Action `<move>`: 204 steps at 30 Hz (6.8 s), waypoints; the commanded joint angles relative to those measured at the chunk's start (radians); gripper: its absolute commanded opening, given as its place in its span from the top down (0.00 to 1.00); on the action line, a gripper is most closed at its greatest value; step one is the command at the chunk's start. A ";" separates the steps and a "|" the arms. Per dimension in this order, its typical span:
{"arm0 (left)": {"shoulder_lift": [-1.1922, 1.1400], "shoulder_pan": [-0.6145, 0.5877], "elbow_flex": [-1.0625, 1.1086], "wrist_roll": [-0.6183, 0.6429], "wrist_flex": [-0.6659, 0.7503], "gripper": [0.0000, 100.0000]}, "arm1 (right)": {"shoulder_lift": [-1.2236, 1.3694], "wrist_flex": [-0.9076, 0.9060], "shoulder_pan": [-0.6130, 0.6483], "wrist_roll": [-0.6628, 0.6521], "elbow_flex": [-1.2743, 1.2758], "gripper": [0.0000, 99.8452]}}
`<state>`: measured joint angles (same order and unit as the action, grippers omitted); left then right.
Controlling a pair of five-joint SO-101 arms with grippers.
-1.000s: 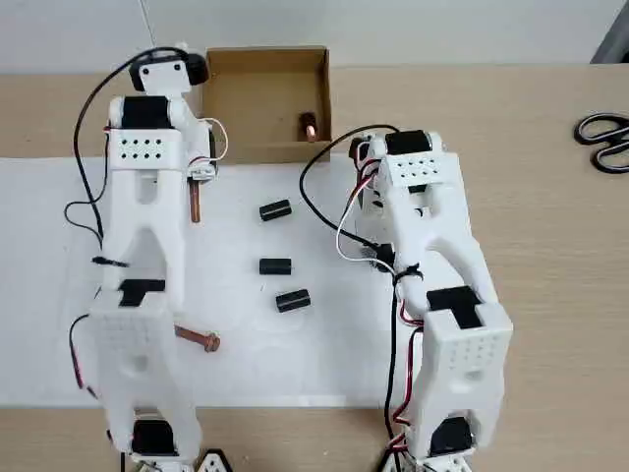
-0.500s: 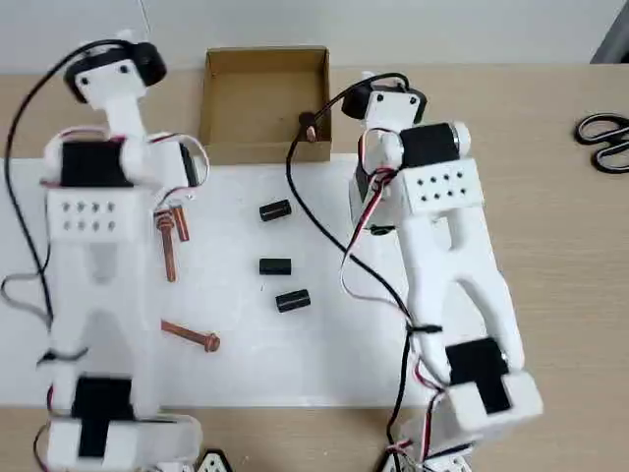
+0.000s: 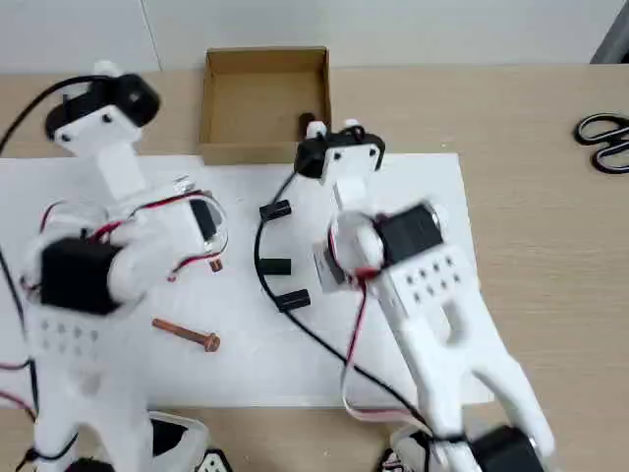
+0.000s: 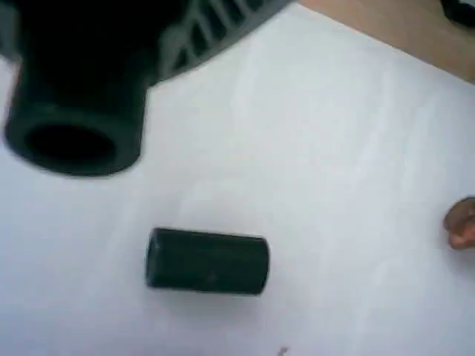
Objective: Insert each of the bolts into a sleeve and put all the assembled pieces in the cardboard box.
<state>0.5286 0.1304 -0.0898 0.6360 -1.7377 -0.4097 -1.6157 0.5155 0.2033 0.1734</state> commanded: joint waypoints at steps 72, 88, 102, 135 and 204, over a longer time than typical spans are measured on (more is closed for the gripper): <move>0.850 0.261 1.006 0.109 0.586 0.99 | -1.399 0.693 0.389 -0.167 1.224 1.00; 0.850 0.304 1.064 0.107 0.575 0.99 | -1.395 0.685 0.384 -0.124 1.224 1.00; 0.852 0.405 1.006 0.032 0.433 0.99 | -1.395 0.684 0.384 -0.106 1.234 1.00; 0.850 0.439 1.087 -0.091 0.359 0.80 | -1.397 0.691 0.384 -0.110 1.229 1.00; 0.850 -0.137 0.978 -0.089 0.367 0.99 | -0.064 0.621 0.035 0.014 0.057 1.00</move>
<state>1.3725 0.0000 0.9183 0.5501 -1.3479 -0.6091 -1.0035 0.5600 0.2094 0.4312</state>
